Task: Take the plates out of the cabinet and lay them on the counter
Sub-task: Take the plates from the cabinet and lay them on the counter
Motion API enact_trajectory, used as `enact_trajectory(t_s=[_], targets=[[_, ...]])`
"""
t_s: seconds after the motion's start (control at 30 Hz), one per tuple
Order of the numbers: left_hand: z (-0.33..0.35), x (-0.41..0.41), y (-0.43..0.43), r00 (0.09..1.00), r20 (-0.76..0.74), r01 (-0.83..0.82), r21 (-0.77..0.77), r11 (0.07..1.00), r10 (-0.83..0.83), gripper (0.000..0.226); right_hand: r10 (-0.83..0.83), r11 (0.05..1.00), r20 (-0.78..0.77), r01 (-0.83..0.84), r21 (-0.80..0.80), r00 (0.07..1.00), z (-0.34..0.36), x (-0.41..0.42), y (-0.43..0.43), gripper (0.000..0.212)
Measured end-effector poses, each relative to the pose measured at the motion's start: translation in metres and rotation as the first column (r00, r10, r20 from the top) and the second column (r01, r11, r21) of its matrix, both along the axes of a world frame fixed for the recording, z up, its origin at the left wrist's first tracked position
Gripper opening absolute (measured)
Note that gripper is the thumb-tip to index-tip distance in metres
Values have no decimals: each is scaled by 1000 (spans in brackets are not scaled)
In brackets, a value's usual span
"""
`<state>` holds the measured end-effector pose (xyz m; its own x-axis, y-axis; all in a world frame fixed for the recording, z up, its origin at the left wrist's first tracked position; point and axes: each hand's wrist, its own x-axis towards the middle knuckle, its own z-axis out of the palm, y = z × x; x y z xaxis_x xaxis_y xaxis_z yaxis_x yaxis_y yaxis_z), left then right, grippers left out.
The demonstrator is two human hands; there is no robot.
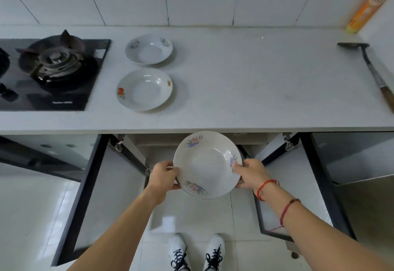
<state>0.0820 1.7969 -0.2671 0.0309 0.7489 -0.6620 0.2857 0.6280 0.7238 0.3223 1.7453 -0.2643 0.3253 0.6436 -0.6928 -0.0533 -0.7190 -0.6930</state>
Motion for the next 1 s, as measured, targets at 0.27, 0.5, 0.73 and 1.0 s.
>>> enact_trajectory(t_s=[0.27, 0.5, 0.73, 1.0], targets=[[55, 14, -6, 995, 79, -62, 88, 994, 55, 19, 77, 993, 19, -79, 91, 997, 58, 18, 6, 21], [76, 33, 5, 995, 66, -81, 141, 987, 73, 15, 87, 982, 40, -92, 164, 995, 78, 39, 22, 20], [86, 46, 31, 993, 76, -97, 168, 981, 85, 14, 112, 978, 72, -123, 171, 991, 84, 56, 46, 21], [75, 49, 91, 988, 112, -123, 160, 979, 106, 10, 115, 975, 90, -129, 181, 989, 80, 59, 105, 27]])
